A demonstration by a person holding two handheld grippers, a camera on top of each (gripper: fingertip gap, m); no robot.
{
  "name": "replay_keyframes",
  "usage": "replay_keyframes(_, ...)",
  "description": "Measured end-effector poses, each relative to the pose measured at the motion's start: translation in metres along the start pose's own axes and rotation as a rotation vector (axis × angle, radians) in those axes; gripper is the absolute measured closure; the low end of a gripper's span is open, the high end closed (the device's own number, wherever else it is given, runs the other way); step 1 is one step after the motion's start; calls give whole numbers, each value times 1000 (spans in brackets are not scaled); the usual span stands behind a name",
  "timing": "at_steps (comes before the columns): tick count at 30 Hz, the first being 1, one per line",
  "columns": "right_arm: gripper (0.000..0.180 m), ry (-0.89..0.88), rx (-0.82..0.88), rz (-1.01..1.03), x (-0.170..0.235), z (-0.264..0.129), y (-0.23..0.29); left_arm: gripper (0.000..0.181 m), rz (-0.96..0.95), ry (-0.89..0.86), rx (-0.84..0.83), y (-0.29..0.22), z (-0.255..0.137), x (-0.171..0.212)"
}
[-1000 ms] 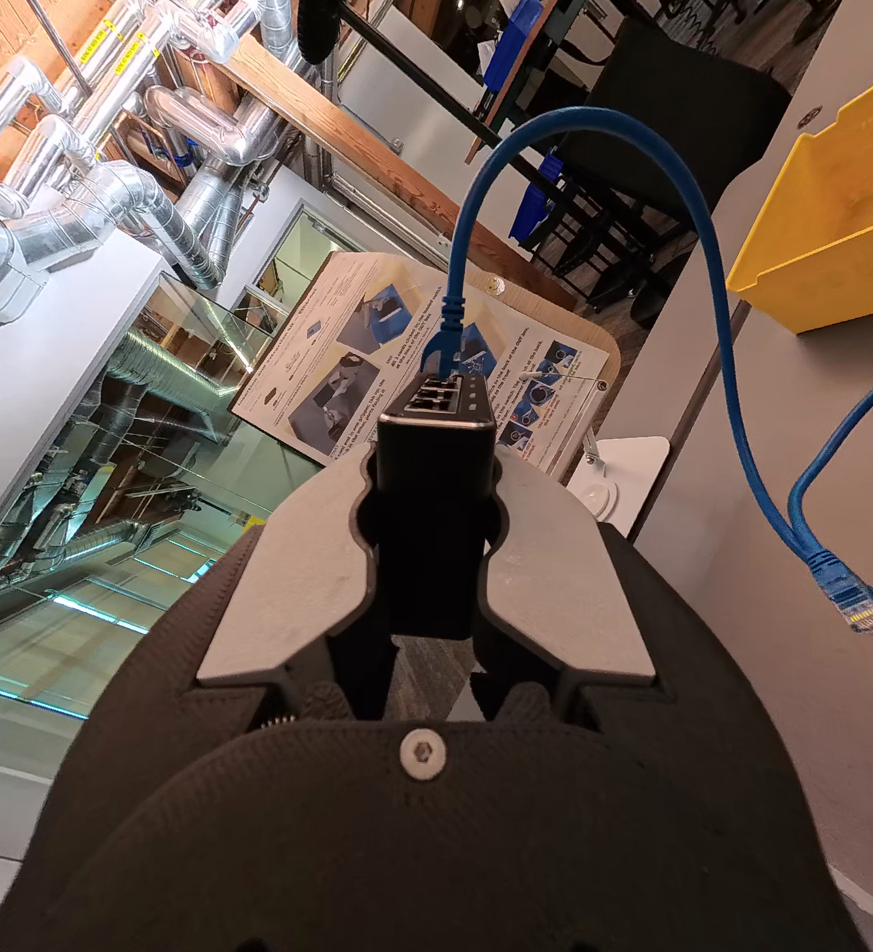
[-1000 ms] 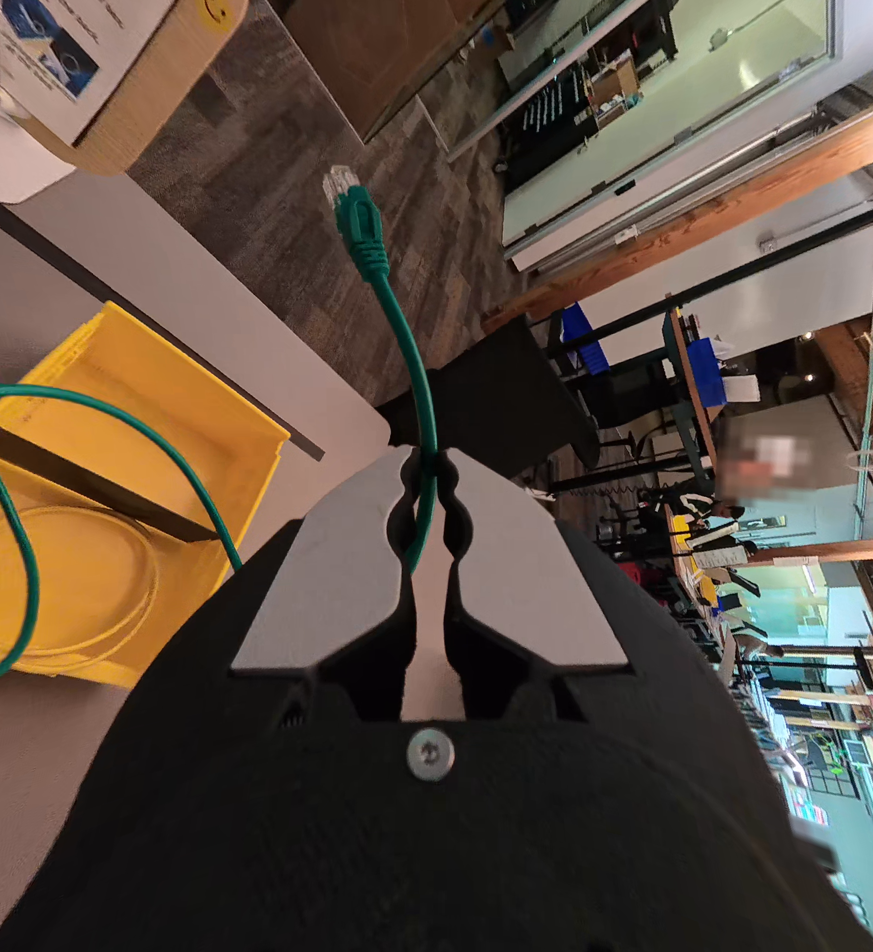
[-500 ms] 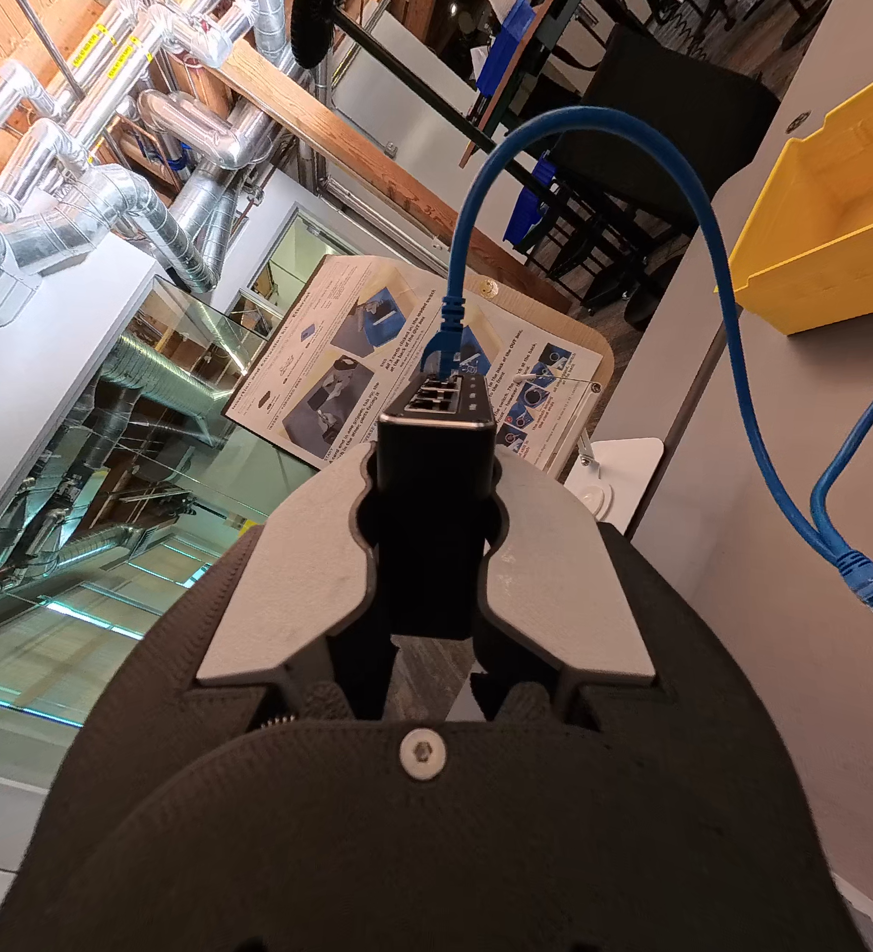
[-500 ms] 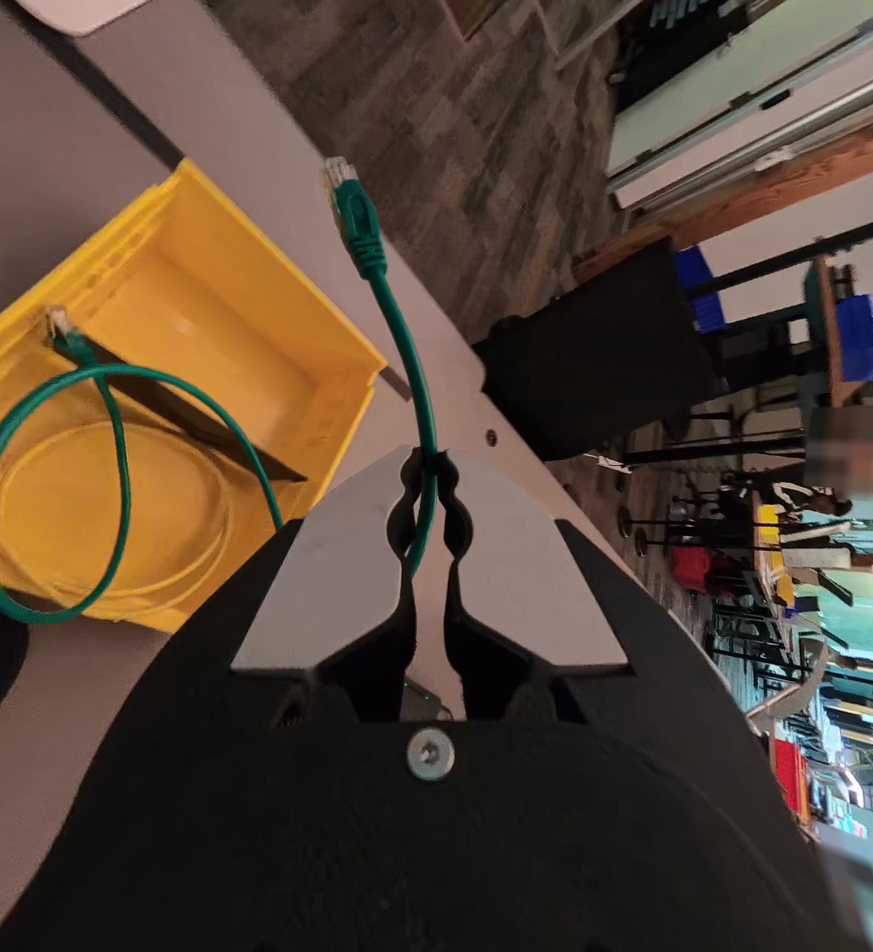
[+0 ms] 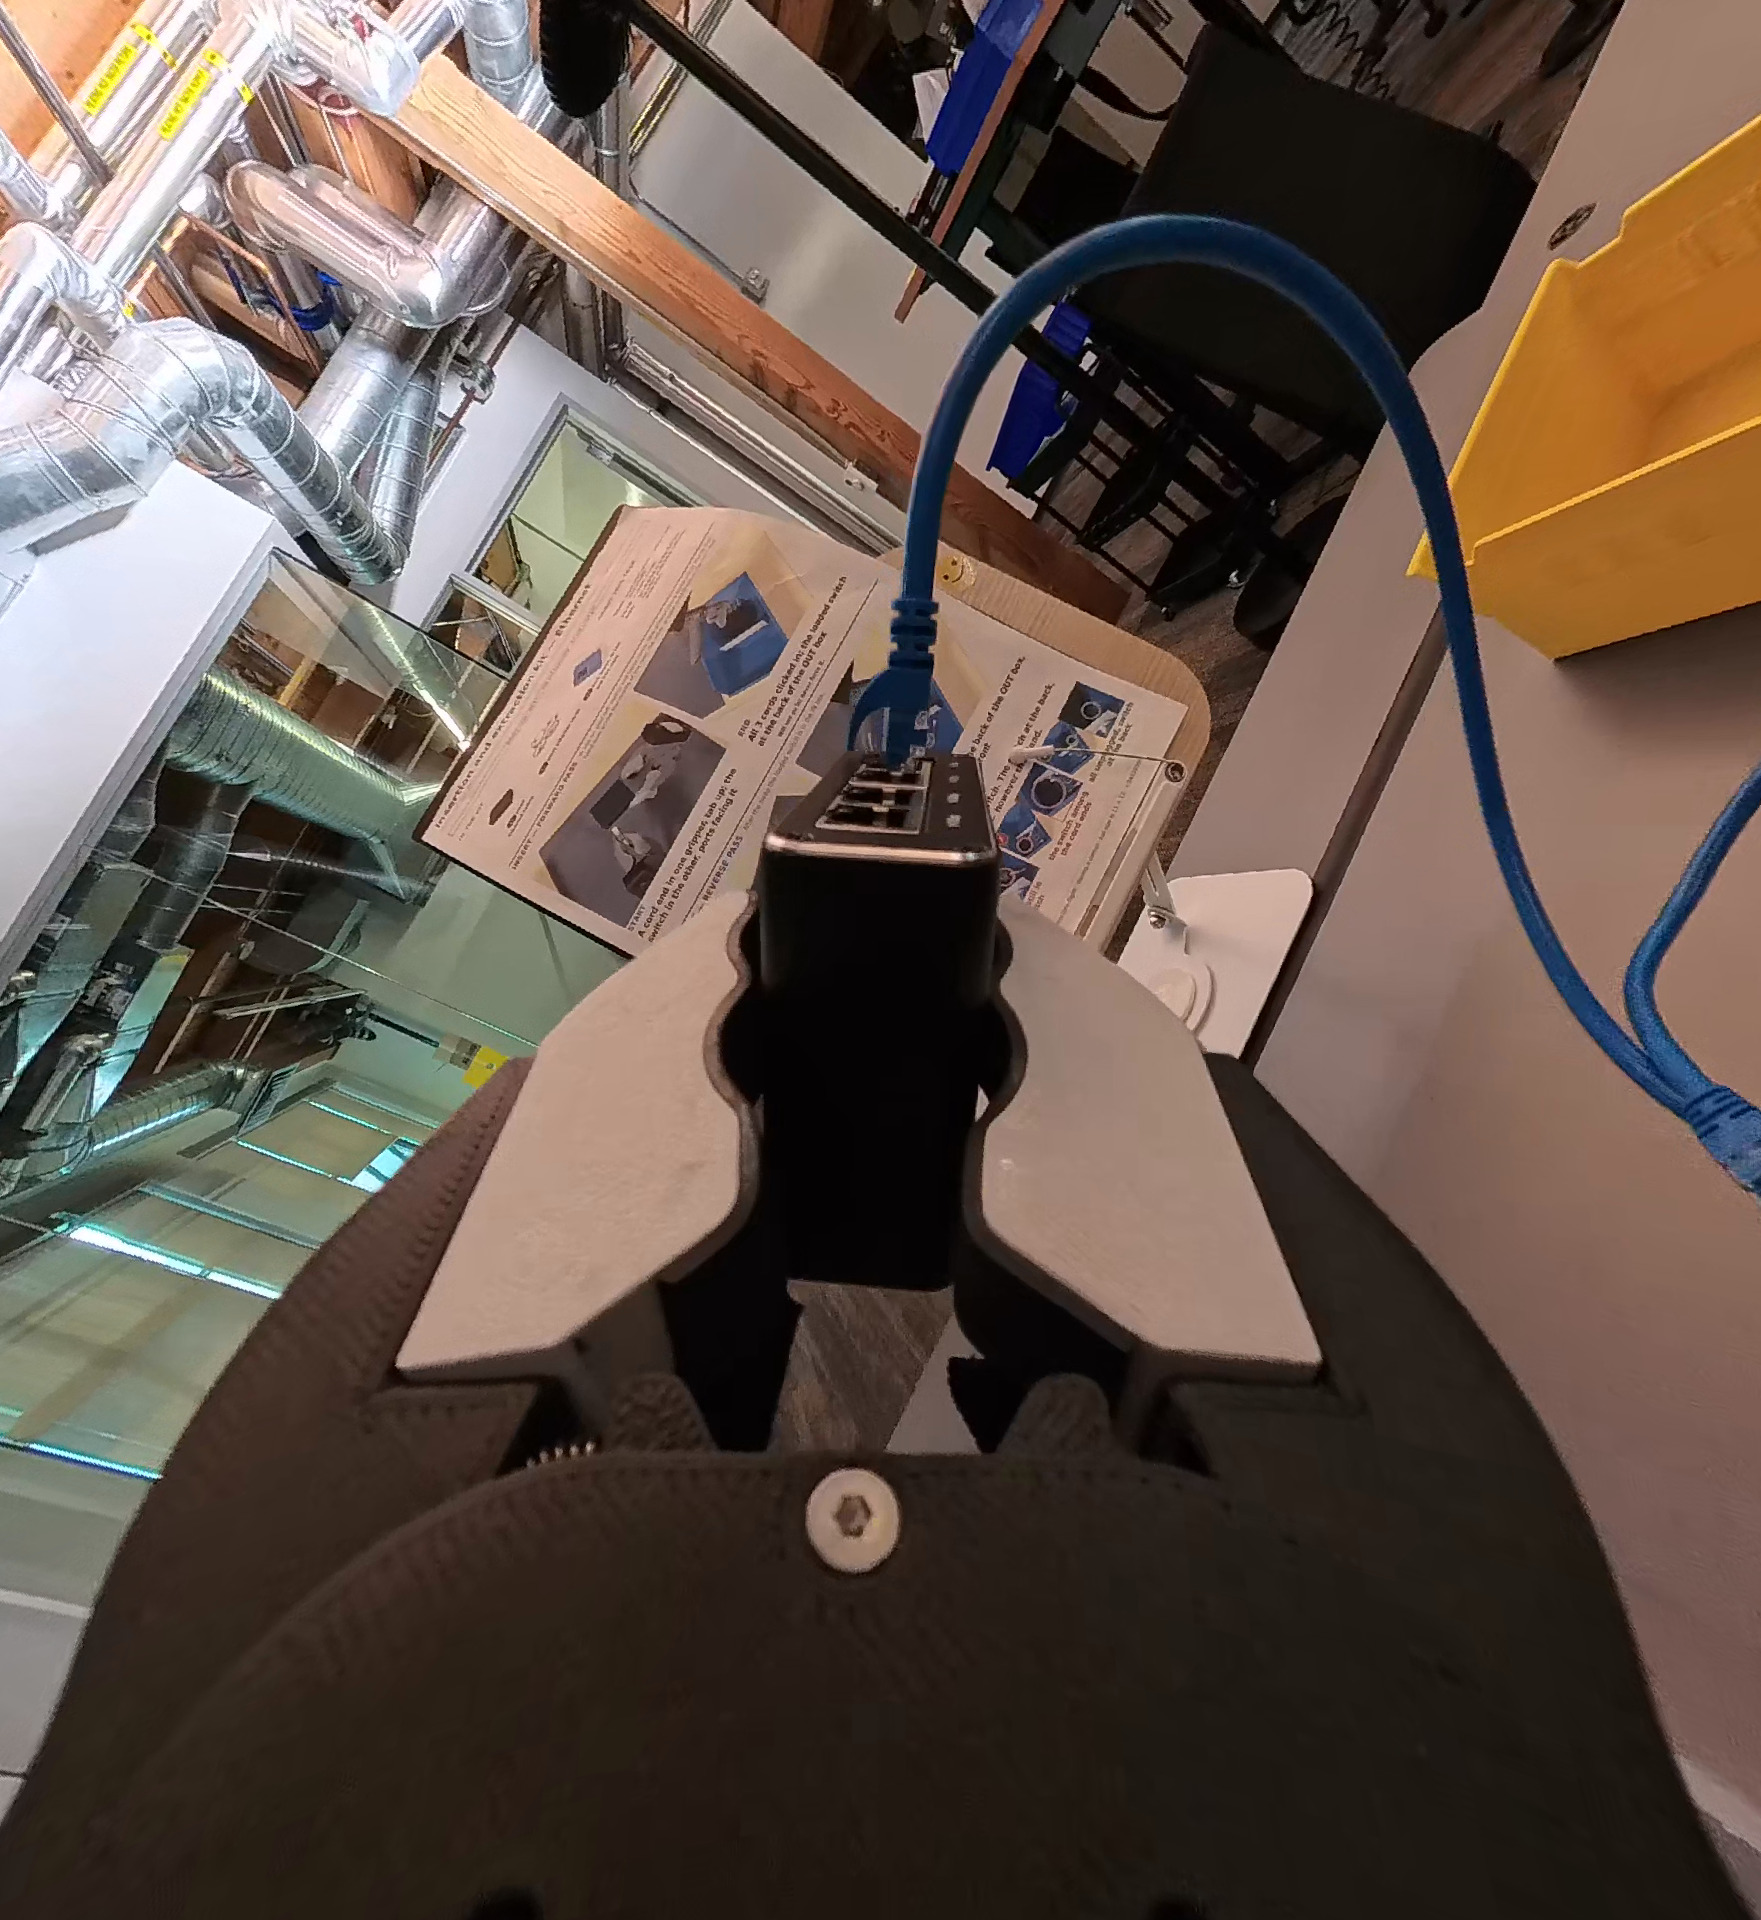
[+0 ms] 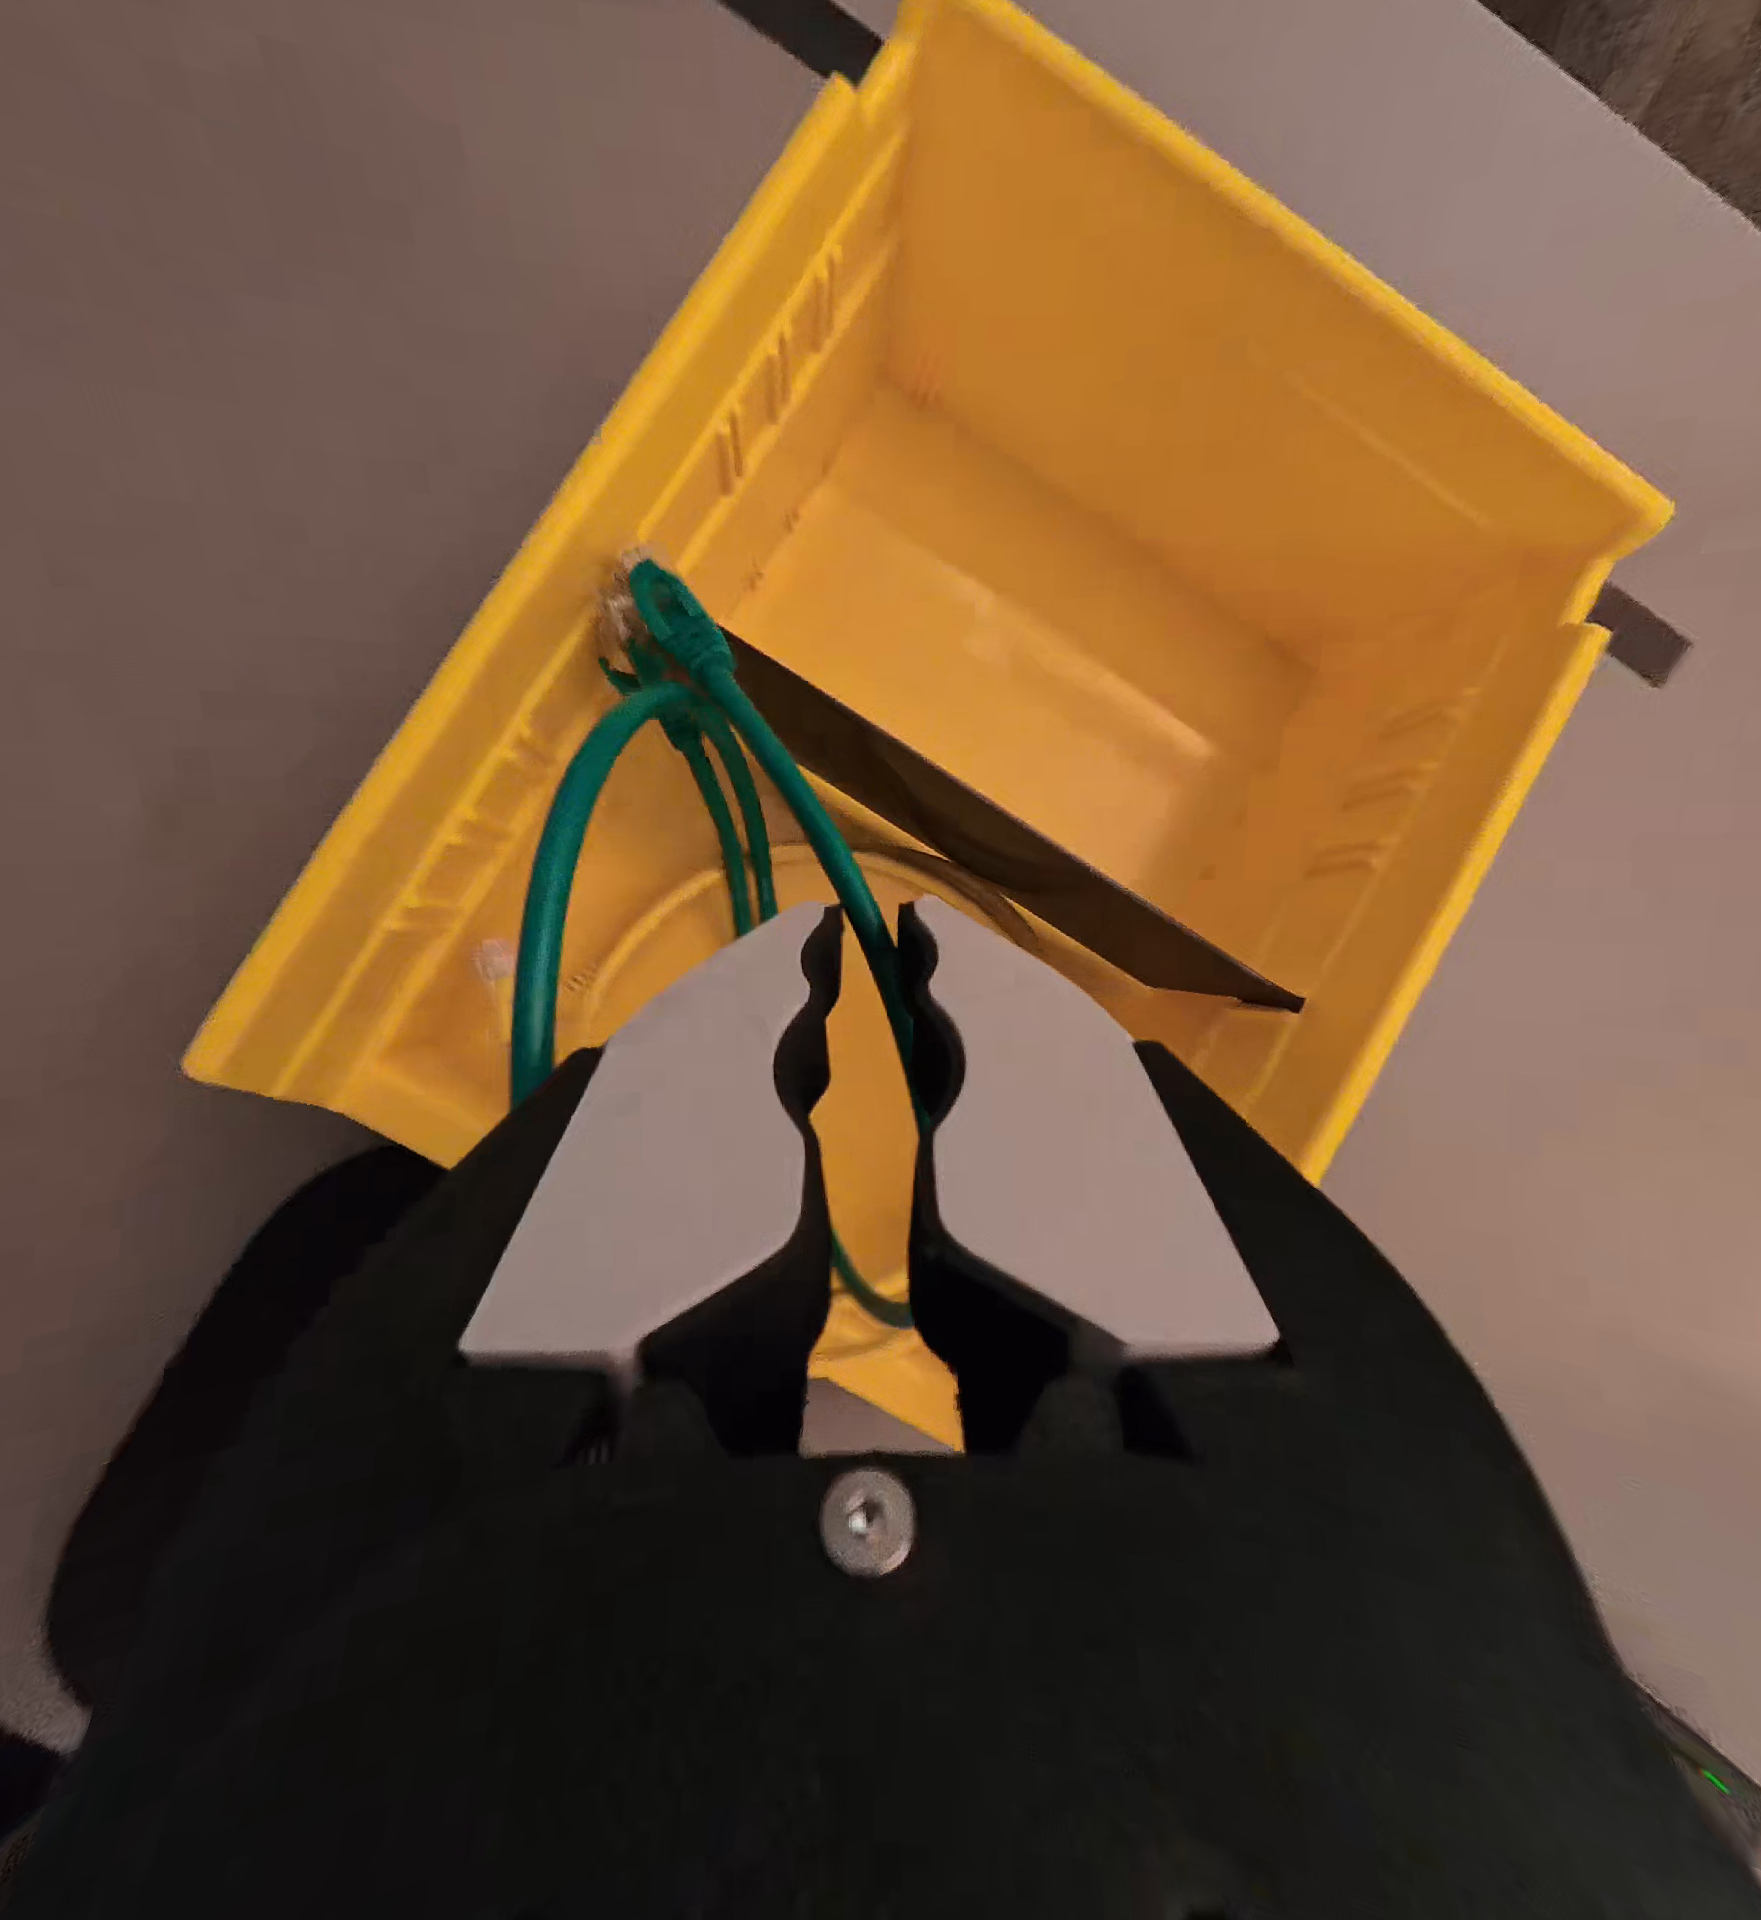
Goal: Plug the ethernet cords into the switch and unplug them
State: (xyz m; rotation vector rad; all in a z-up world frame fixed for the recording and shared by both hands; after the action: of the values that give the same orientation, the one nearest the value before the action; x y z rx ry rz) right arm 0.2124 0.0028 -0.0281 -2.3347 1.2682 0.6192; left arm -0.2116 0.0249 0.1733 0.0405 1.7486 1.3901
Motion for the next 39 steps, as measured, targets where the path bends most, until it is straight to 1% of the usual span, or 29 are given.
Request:
replay_keyframes(1, 166, -16, -55, 26, -1, -3, 4, 143, -1, 1, 0, 0, 0, 0)
replay_keyframes(5, 140, -93, -316, 162, -1, -16, 24, 144, -5, 6, 2, 0, 1, 1)
replay_keyframes(7, 121, -135, -427, 189, -1, -21, 34, 144, -4, 9, 3, 0, 1, 2)
replay_keyframes(9, 114, -183, -451, 145, 2, -24, 39, 144, -3, 13, 6, -1, 2, 2)
replay_keyframes(11, 108, -172, -391, 35, 11, -21, 42, 144, -1, 14, 6, -1, 2, 2)
replay_keyframes(13, 109, -88, -233, -91, 25, -12, 40, 144, 2, 14, 7, -2, 3, 1)
replay_keyframes(14, 115, -45, -158, -155, 32, -10, 39, 144, 1, 12, 8, -2, 3, 1)
replay_keyframes(15, 130, -9, -74, -209, 36, -8, 37, 144, 0, 12, 9, -2, 3, 1)
replay_keyframes(16, 160, 16, 5, -259, 39, -8, 36, 144, 0, 13, 11, -3, 4, 1)
replay_keyframes(17, 172, 34, 65, -315, 40, -8, 36, 144, 1, 15, 12, -3, 4, 1)
replay_keyframes(19, 173, 20, 190, -375, 32, -16, 30, 144, 1, 20, 14, -4, 5, 2)
replay_keyframes(20, 174, -10, 214, -363, 24, -23, 29, 144, 2, 22, 15, -4, 6, 2)
replay_keyframes(21, 174, -48, 211, -321, 16, -32, 28, 144, 3, 23, 16, -4, 6, 2)
replay_keyframes(23, 174, -131, 155, -161, -1, -52, 25, 144, 6, 26, 19, -6, 6, 2)
replay_keyframes(24, 175, -174, 111, -44, -7, -62, 22, 144, 8, 27, 20, -6, 7, 2)
replay_keyframes(26, 175, -224, -24, 278, -9, -74, 13, 144, 10, 28, 24, -8, 7, 1)
replay_keyframes(28, 175, -251, -177, 577, 2, -74, 4, 144, 13, 26, 25, -9, 8, 0)
replay_keyframes(29, 175, -253, -251, 688, 11, -70, -1, 144, 15, 25, 25, -9, 8, -1)
replay_keyframes(31, 175, -217, -382, 873, 36, -53, -9, 144, 15, 18, 24, -9, 7, -3)
replay_keyframes(33, 175, -141, -438, 1020, 66, -31, -18, 144, 16, 13, 26, -10, 7, -5)
replay_keyframes(35, 176, -112, -449, 1059, 82, -14, -22, 144, 17, 12, 26, -10, 6, -5)
replay_keyframes(37, 177, -108, -463, 1014, 82, -5, -20, 144, 17, 11, 27, -11, 7, -6)
replay_keyframes(39, 177, -26, -387, 934, 86, 3, -19, 144, 18, 12, 30, -12, 8, -6)
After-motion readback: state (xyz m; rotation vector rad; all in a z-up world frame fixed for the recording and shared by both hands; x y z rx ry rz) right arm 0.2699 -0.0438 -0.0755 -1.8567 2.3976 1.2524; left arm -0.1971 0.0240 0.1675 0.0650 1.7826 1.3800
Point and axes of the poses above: each gripper's, where its closed fingertips meet, z out along the fingers, x out of its underside, y = z × x across the jaws, the point moved 1 cm from there along -z, back along the fingers, and after that the axes turned 4 degrees about -z, right-handed, at the moved point
